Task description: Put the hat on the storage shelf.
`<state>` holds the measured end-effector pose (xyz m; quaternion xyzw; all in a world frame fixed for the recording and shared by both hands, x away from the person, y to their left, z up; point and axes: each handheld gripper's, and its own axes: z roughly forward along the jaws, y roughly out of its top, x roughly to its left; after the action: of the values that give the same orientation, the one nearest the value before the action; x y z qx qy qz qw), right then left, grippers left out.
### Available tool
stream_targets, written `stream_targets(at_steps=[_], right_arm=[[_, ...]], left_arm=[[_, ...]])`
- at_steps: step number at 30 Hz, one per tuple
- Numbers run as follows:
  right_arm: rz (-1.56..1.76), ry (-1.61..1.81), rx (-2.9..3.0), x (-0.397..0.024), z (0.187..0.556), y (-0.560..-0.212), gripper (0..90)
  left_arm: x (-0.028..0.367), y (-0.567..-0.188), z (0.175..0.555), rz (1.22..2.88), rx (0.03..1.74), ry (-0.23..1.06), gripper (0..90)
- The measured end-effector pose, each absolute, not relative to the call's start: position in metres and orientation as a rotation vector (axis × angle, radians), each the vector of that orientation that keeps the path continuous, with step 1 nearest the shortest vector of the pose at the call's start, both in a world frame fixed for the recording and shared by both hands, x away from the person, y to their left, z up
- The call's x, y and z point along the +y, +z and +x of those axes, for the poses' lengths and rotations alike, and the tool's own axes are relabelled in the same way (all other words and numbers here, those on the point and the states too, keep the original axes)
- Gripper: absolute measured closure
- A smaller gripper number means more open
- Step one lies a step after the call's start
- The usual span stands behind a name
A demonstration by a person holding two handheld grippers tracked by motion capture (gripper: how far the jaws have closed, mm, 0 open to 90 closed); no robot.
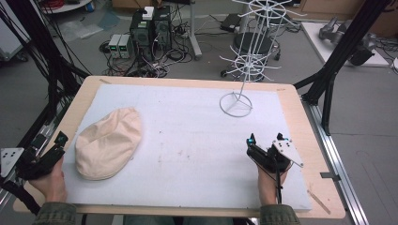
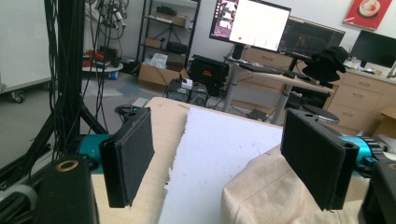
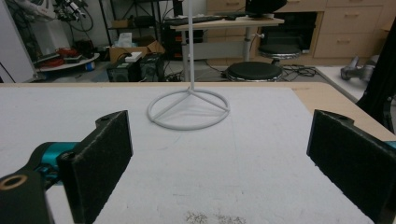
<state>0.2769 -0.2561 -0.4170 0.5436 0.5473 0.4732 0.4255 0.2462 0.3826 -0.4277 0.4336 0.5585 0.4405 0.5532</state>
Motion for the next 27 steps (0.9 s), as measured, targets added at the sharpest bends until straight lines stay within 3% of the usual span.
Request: stream_targets(at_steps=[27], right_arm=[[1.430, 1.218, 1.294, -0.267, 0.276, -0.424, 5.9]], left_arm=[[0.383, -0.427, 0.245, 1.022, 1.318, 1.050, 25.7]])
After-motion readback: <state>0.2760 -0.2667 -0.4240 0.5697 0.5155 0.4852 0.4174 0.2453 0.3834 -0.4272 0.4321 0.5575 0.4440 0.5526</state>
